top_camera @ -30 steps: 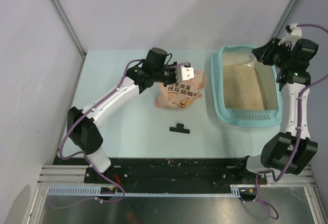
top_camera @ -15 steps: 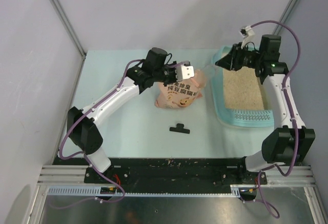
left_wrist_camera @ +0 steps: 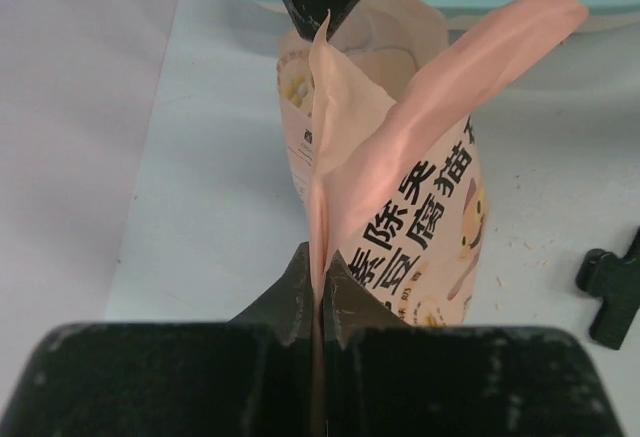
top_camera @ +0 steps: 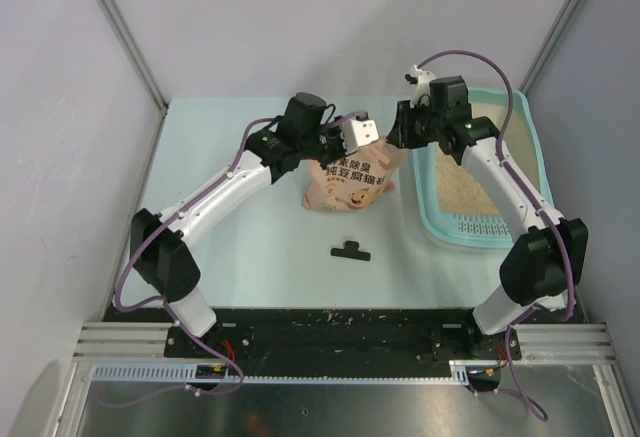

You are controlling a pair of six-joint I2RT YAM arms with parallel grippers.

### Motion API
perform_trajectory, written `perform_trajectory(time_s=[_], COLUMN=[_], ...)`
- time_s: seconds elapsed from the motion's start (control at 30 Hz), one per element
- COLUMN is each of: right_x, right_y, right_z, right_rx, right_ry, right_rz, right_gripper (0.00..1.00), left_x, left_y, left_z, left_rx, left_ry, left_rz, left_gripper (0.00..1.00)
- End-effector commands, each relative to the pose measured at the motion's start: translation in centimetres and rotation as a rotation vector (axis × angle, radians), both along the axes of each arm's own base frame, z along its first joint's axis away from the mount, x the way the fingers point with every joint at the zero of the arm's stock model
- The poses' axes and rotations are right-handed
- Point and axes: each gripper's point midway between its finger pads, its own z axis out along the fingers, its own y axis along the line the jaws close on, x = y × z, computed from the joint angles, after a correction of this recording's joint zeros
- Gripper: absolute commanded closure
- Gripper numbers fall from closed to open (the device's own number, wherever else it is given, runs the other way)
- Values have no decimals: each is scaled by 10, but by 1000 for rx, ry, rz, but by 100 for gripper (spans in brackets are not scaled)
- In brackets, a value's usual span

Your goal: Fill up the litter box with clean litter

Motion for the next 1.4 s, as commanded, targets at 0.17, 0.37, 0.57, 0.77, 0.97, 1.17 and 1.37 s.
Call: perform_trajectory(time_s=[0.17, 0.37, 0.57, 0.77, 0.97, 1.17, 1.37], right_x=[14, 9, 1, -14, -27, -25, -9], right_y=[-7, 4, 22, 38, 61, 77, 69], right_z=[-19, -53, -77, -101, -110, -91, -79], right_rx=[15, -25, 3, 85, 331, 566, 752], right_ry=[84, 119, 200, 319, 472, 514, 542], right_rz=[-252, -231, -194, -170, -85, -12, -1], right_gripper=[100, 100, 100, 100, 100, 100, 100], left_x=[-6, -10, -16, -17, -16, -25, -24], left_y=[2, -2, -7, -8, -3, -2, 4], left_z=[28, 28, 27, 32, 29, 14, 12], left_rx=[-135, -184, -219, -235, -197, -186, -147], left_ry=[83, 151, 209, 216, 163, 208, 155], left_rz=[115, 131, 132, 128, 97, 97, 116], left_gripper=[100, 100, 100, 100, 100, 100, 100])
